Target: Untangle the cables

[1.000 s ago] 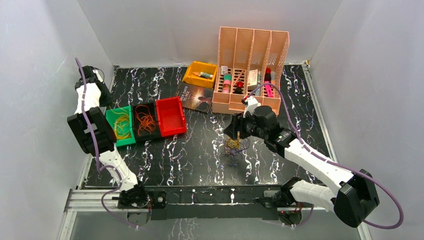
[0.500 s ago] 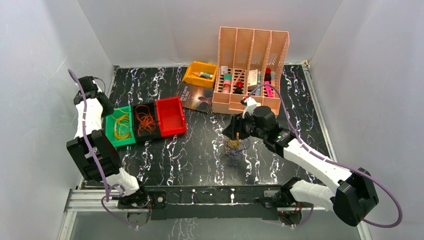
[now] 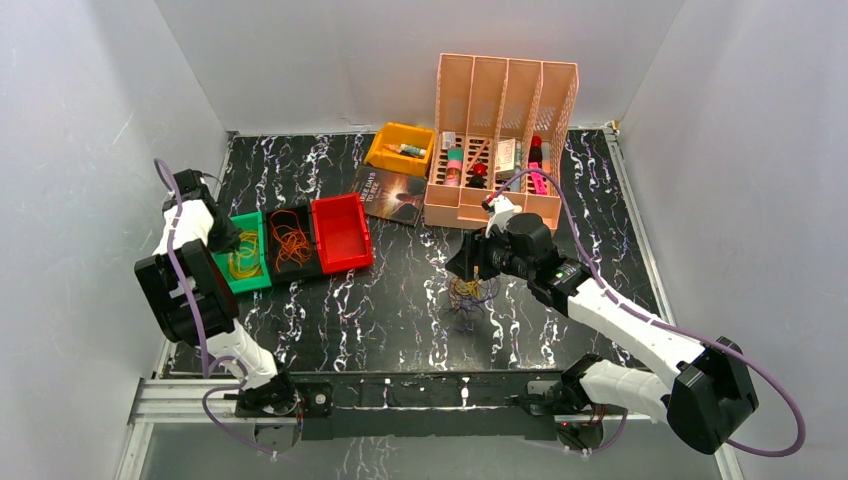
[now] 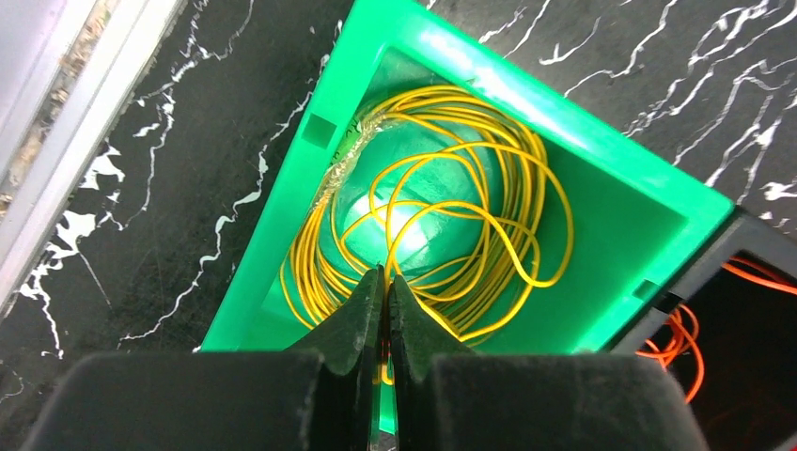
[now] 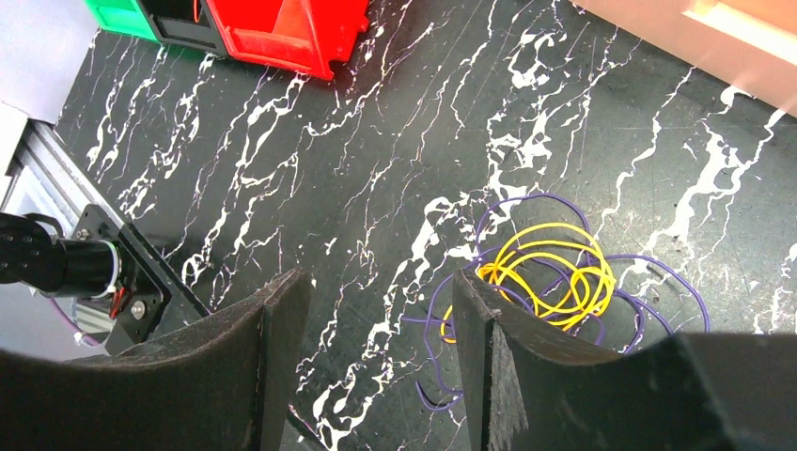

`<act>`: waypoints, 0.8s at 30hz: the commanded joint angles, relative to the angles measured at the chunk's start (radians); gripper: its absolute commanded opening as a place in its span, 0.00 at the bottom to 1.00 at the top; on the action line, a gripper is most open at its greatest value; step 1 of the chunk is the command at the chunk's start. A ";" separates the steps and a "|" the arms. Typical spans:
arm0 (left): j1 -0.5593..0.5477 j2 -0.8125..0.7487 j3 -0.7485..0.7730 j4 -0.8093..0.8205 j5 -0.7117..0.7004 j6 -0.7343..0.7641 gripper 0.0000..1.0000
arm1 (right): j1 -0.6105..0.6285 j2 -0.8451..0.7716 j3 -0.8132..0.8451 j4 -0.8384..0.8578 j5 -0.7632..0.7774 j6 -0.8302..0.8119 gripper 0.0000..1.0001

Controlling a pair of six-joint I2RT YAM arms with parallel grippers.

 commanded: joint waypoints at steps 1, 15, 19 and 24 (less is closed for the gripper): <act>0.007 0.024 -0.015 -0.012 0.012 -0.009 0.00 | 0.002 -0.030 -0.008 0.039 0.006 -0.006 0.66; 0.006 -0.052 0.001 -0.005 -0.040 -0.021 0.42 | 0.002 -0.027 -0.005 0.036 0.009 -0.008 0.66; 0.007 -0.089 0.000 -0.005 -0.050 -0.027 0.45 | 0.003 -0.025 -0.005 0.036 0.008 -0.008 0.66; 0.006 -0.119 -0.003 -0.009 -0.075 -0.027 0.48 | 0.002 -0.023 -0.003 0.036 0.007 -0.009 0.66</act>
